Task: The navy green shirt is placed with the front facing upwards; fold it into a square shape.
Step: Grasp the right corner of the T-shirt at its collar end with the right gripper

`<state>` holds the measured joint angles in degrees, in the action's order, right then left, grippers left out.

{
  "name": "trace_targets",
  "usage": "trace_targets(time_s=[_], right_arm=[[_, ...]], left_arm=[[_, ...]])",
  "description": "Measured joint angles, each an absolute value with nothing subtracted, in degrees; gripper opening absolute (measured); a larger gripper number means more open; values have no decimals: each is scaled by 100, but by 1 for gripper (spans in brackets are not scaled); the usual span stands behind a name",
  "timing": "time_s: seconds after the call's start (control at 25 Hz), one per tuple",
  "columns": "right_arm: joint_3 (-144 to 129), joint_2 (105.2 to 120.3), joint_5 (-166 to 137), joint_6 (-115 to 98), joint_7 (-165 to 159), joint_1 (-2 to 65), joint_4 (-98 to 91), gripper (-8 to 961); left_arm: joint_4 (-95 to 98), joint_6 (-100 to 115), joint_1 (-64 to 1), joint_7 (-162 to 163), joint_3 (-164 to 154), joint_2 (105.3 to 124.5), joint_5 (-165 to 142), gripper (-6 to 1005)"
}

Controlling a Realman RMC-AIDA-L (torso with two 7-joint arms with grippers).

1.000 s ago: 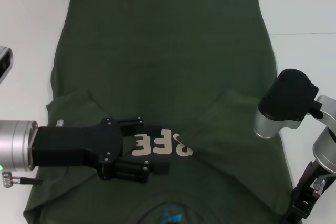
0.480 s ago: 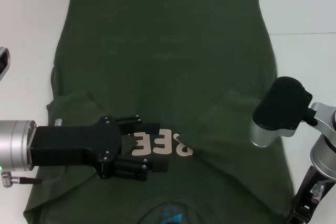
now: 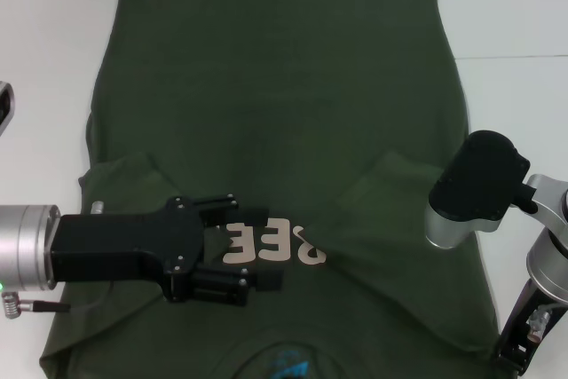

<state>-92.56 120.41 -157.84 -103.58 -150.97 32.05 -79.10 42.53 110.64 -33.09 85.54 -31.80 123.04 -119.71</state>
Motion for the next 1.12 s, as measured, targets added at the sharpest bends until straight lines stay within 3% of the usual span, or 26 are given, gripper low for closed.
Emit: trace_targets(time_s=[0.2, 0.72, 1.12], right_arm=[[-9243, 12040, -15785, -10348, -15099, 3188, -7903, 84], [-9243, 12032, -15804, -10393, -15251, 3244, -7882, 58], [-9296, 12038, -15802, -10458, -15290, 3312, -7896, 382]], left_arm=[[4224, 11064, -3306, 8543, -3179, 12304, -11970, 937], [4218, 11065, -3304, 8543, -3182, 12304, -11970, 936], [4219, 11072, -3304, 8543, -3182, 12304, -11971, 937]])
